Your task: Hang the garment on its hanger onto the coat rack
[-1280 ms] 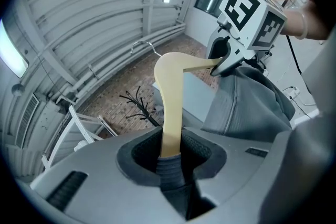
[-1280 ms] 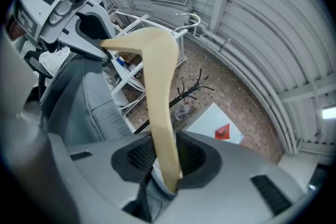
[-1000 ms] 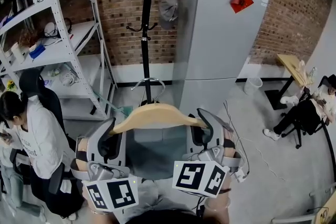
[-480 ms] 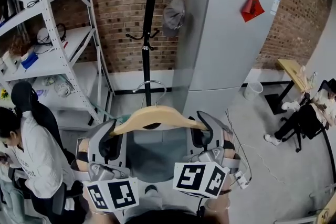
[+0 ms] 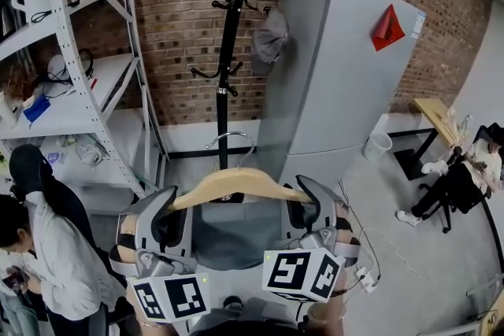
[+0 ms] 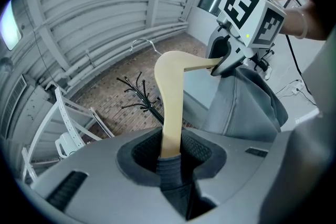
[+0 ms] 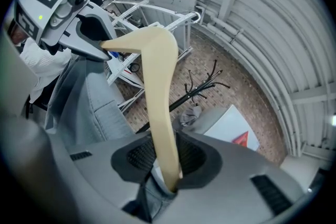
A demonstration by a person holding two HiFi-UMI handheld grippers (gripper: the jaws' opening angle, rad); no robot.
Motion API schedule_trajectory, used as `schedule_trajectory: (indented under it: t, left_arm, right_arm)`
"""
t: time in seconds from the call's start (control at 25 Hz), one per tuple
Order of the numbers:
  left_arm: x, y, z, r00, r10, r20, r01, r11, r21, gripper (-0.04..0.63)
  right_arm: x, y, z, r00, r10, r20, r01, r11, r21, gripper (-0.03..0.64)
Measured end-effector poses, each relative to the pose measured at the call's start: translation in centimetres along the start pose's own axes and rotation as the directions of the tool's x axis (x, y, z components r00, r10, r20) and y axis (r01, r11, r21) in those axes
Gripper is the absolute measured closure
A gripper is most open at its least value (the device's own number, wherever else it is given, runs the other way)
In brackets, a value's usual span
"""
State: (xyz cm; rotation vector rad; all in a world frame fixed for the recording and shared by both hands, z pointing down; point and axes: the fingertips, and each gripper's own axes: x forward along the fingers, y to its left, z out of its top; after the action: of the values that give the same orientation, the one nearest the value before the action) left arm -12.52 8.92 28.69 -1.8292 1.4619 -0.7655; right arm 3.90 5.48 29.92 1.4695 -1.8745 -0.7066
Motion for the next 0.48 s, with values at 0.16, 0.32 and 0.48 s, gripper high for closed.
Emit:
schedule_trajectory:
  t: [0.16,0.32,0.48]
  left_arm:
    - [1.8,0.1,-0.9,1.000,-0.013,-0.001,0.013,1.000,-0.006,0.499]
    - [4.1,0.3,-1.9,1.000,-0.014,-0.003,0.014,1.000,-0.010,0.499]
    - [7.5,0.8,-2.5,1.000,-0.008,-0.006,0.008,1.000,-0.001,0.499]
  right_arm:
    - [2.0,0.2,-0.1,1.000,0.005,-0.014,-0.005,1.000,0.005,0.512]
    - [4.4,0.2,-0.1,1.000,0.004,-0.015,-0.004,1.000,0.002,0.512]
    - [7.9,-0.5,-0.2,1.000,-0.001,-0.007,0.001,1.000,0.000,0.512]
